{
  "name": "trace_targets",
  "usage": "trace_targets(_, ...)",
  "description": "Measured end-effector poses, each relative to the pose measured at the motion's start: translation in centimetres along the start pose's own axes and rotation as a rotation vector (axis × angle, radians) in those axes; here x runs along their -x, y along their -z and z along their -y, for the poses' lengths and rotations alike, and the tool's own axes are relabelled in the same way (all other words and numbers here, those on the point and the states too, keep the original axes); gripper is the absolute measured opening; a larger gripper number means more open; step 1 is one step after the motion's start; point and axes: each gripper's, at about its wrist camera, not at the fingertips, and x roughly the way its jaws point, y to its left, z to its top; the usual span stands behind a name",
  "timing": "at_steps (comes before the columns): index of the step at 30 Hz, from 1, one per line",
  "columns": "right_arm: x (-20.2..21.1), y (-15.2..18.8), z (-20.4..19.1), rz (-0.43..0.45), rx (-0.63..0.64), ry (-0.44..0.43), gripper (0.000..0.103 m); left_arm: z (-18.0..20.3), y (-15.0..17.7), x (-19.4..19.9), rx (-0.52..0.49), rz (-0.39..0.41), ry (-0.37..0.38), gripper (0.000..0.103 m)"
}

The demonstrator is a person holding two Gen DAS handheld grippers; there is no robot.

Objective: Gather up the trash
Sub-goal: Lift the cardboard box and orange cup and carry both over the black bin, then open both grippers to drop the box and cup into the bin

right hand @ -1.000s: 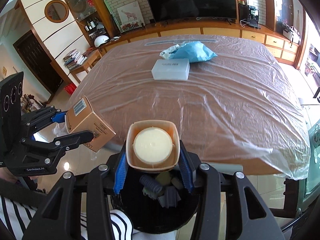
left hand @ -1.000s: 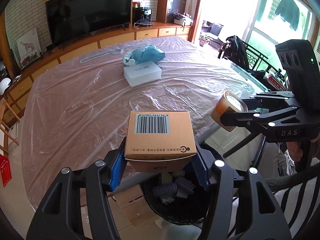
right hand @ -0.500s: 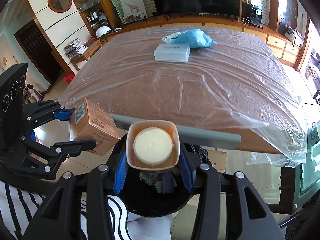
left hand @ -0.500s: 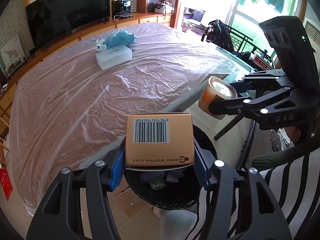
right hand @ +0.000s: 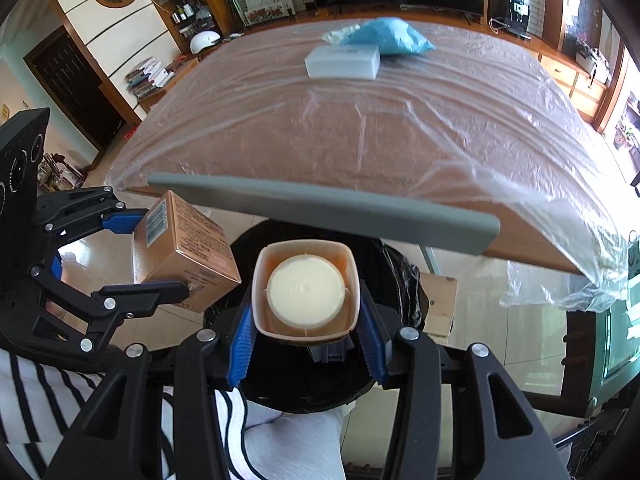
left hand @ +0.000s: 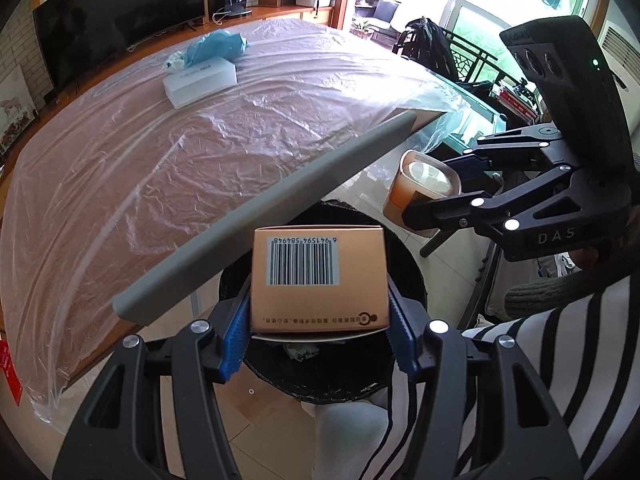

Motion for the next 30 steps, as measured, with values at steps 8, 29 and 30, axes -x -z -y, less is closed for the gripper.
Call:
trace_targets(8, -2.1, 0.9, 0.2, -0.054, 0.011, 0.009, 0.045, -0.2, 1.1, -1.8, 0.01, -0.057, -0.014, 0.059)
trace_targets(29, -6.1, 0.6, -0.4, -0.113, 0.014, 0.03, 0.045, -1.5, 2.1, -5.9, 0.011, -0.139, -0.063, 0.059)
trace_targets(30, -6.4, 0.5, -0.3, -0.116, 0.013, 0.035, 0.045, -1.5, 2.0, -6.2, 0.009, -0.142, -0.064, 0.059)
